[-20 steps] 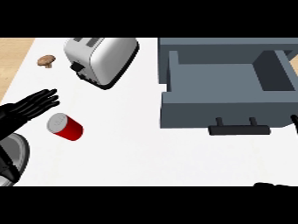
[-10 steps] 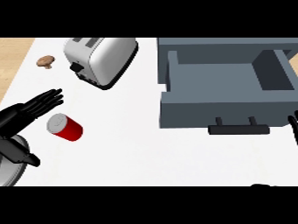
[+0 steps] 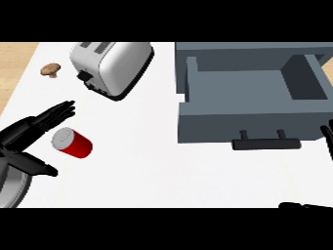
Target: Pick up the can, place it into the drawer and close the drawer
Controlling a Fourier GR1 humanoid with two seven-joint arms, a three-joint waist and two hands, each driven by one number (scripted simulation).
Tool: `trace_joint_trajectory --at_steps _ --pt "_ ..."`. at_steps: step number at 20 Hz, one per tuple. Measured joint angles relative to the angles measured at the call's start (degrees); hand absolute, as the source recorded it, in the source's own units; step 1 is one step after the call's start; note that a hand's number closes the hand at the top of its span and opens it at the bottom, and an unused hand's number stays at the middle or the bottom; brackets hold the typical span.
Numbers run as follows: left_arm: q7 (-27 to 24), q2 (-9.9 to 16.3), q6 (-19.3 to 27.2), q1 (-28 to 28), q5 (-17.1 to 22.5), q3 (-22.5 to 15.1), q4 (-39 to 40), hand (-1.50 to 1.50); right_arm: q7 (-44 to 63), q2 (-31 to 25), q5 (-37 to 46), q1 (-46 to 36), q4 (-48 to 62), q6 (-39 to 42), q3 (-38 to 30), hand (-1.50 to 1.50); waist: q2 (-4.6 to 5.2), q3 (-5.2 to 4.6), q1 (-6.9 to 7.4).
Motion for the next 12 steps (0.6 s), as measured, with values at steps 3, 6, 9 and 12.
trace_joint_trajectory --at_steps 3,6,9,12 --pt "-2.5 0.4 1.9 -1.5 -1.1 -1.4 3.3 -1.5 -0.4 0.1 0.4 -0.7 0.7 -0.1 0.1 -1.5 0.04 0.04 -0.17" --pt "-4.9 0.8 3.4 -2.6 -1.9 -2.9 6.5 -1.5 -1.3 0.5 0.7 -0.3 1.2 0.1 0.4 -1.5 0.04 0.13 -0.43" --pt "-7.7 1.4 5.2 -3.0 -3.4 -5.0 8.5 -1.5 -1.7 0.5 0.3 -0.3 1.5 0.2 0.0 -1.5 0.01 0.29 -0.58" --pt "-9.5 1.7 6.7 -3.5 -4.1 -6.5 10.2 -1.5 -1.1 0.3 0.2 -0.1 0.4 0.4 0.0 -1.5 -0.07 0.47 -0.73"
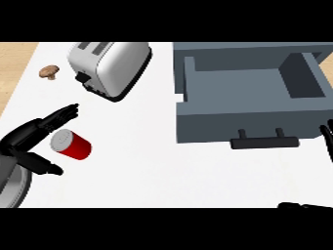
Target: Pick up the can, place it into the drawer and close the drawer
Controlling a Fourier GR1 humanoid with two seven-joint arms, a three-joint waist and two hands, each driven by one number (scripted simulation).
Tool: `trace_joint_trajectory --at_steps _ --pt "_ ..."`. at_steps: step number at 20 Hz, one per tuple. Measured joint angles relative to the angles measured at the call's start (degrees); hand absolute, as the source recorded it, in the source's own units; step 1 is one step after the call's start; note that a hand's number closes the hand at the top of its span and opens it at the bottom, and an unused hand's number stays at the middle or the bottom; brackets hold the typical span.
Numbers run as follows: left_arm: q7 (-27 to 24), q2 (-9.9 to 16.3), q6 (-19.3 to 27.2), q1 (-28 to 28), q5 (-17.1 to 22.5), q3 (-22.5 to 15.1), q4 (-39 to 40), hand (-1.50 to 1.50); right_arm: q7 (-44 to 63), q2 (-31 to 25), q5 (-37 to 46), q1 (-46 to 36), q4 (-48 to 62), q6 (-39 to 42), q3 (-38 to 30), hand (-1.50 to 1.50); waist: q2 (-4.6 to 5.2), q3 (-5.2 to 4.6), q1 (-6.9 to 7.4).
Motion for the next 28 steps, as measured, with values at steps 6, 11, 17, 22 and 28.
trace_joint_trajectory --at_steps 6,11,17,22,28 --pt "-2.1 -0.1 2.2 -1.9 -0.6 -2.1 5.7 -1.5 0.6 0.4 0.1 0.0 -1.0 -0.3 0.2 -1.5 0.22 -0.21 -0.17" --pt "-4.9 -0.2 3.6 -3.1 -1.0 -3.7 9.8 -1.5 -0.1 0.5 -0.3 1.1 -1.6 0.3 0.1 -1.5 0.33 -0.34 -0.43" --pt "-7.2 -0.6 5.0 -5.4 -1.3 -5.0 15.6 -1.5 0.1 0.8 0.0 2.4 -2.9 0.6 0.5 -1.5 0.52 -0.7 -0.48" --pt "-7.7 -1.5 5.6 -8.4 -1.1 -5.5 19.3 -1.5 1.3 0.9 -0.5 2.9 -4.6 0.6 0.3 -1.5 0.57 -0.88 -0.39" --pt "-9.4 -2.3 6.6 -10.0 -1.2 -6.4 21.9 -1.5 2.8 1.0 -0.4 2.5 -5.8 0.2 0.6 -1.5 0.49 -0.79 -0.22"
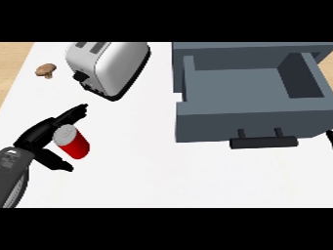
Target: Pick up the can, place it into the drawer and close the drawer
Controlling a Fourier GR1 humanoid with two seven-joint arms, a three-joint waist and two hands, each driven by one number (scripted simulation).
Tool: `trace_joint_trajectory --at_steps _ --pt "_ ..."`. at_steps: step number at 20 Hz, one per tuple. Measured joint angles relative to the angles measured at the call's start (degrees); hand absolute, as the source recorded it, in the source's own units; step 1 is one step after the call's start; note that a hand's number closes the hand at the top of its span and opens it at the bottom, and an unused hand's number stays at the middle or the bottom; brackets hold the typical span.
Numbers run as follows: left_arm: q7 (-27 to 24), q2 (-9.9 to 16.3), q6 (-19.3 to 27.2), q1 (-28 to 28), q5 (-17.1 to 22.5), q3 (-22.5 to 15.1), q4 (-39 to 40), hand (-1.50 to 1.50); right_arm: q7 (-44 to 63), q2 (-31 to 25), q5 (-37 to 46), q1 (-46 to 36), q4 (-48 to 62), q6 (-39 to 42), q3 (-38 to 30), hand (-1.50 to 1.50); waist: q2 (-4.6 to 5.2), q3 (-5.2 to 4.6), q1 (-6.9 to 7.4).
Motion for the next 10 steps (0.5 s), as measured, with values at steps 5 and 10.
trace_joint_trajectory --at_steps 5,10 --pt "-0.9 -1.4 0.7 -1.0 -0.3 -1.2 0.3 -1.5 1.1 -0.2 -0.8 -0.5 -0.5 0.0 -0.6 -1.5 -0.16 0.1 0.24" --pt "-1.1 -2.4 0.6 -1.3 -0.1 -2.4 -0.3 1.5 0.5 -0.4 -2.1 1.2 -0.7 1.0 -1.8 -1.5 -0.3 0.14 0.33"
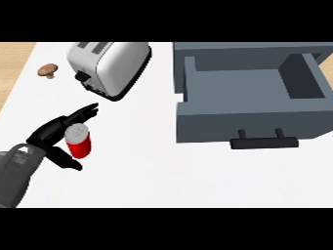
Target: Pick up the can, place it into the drawer and close the drawer
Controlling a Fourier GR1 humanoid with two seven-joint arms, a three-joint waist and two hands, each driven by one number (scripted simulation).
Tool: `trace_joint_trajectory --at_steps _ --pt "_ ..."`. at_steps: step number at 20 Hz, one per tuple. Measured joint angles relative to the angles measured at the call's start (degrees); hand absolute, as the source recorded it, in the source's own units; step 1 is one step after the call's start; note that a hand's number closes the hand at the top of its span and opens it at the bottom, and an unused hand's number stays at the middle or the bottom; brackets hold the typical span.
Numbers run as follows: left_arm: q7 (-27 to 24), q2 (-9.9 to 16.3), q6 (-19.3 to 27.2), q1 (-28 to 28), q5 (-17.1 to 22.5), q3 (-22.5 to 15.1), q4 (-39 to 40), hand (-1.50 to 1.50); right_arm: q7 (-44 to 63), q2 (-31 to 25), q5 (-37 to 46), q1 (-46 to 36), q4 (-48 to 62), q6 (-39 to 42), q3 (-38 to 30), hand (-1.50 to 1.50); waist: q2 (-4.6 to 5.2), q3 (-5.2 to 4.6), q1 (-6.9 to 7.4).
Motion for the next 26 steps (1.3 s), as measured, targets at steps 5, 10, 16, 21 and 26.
trace_joint_trajectory --at_steps 5,10,16,21,26 --pt "-0.4 -1.6 -0.3 1.1 0.2 -1.5 0.4 1.5 -0.4 0.2 0.0 -0.2 0.2 0.0 -0.2 -1.5 0.21 -0.23 0.22" --pt "0.8 -2.7 -2.2 0.5 1.4 -2.4 0.0 1.5 0.3 0.4 0.0 -1.1 0.2 -0.4 -0.1 -1.5 0.24 -0.3 0.34" --pt "4.1 -3.8 -2.6 1.0 5.8 -0.6 -1.9 1.5 -0.9 0.4 -0.4 0.4 0.6 0.1 -1.4 -1.5 -0.02 -0.27 1.08" --pt "8.8 -6.7 10.9 2.4 16.4 11.5 1.0 1.5 -0.8 0.7 -0.5 1.5 -0.3 -0.1 -2.0 -1.5 -0.38 -0.22 2.53" --pt "12.7 -11.4 22.9 2.4 21.9 17.1 -3.5 1.5 -0.4 0.4 -1.7 2.7 -1.7 0.4 -3.2 -1.5 -0.63 -0.14 2.6"
